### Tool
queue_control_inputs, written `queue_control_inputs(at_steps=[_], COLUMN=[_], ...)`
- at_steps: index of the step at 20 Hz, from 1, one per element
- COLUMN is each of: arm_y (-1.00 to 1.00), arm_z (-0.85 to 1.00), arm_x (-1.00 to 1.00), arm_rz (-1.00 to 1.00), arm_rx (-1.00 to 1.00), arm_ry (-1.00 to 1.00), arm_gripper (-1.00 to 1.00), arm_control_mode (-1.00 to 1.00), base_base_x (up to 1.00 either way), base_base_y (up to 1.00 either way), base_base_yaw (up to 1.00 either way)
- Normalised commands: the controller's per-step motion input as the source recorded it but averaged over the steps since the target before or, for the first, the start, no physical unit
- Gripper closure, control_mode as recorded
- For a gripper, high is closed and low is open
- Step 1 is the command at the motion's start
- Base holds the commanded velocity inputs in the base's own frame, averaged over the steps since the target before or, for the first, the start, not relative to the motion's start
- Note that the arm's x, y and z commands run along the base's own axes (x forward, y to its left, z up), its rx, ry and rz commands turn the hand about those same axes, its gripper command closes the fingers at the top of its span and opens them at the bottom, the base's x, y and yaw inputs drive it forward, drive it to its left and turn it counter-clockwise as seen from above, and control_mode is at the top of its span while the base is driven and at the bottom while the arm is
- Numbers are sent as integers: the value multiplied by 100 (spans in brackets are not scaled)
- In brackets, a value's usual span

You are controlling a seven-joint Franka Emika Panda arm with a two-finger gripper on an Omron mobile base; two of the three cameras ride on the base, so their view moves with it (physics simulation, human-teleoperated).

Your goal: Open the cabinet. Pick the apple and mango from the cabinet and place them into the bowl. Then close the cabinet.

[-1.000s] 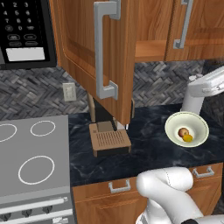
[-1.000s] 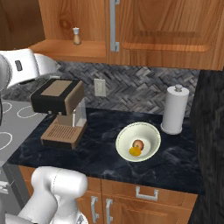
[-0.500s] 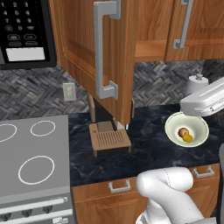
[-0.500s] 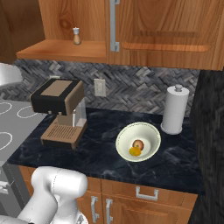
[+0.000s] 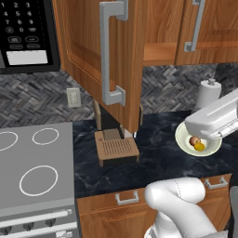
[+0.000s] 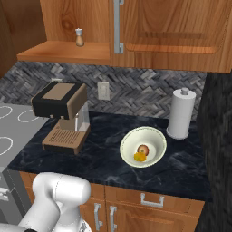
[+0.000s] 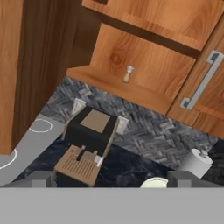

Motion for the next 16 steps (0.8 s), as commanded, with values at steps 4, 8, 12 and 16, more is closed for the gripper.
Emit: queue_control_inputs(at_steps=[4,8,12,16], arm_y=[23,22,22,19], arm_z=[-2,-3,-15,-5], arm_x=[-15,-19,-9,-14], arm_rz=[-3,-6,-10,-13], arm_rx=[0,0,0,0], arm_ry=[-21,-20,-16,-20], arm_gripper=[-100,-100,-100,-100], arm_control_mode=[-100,-100,-100,-100], base_base_x=[0,0,0,0], base_base_y=[0,0,0,0], base_base_yaw=[0,0,0,0])
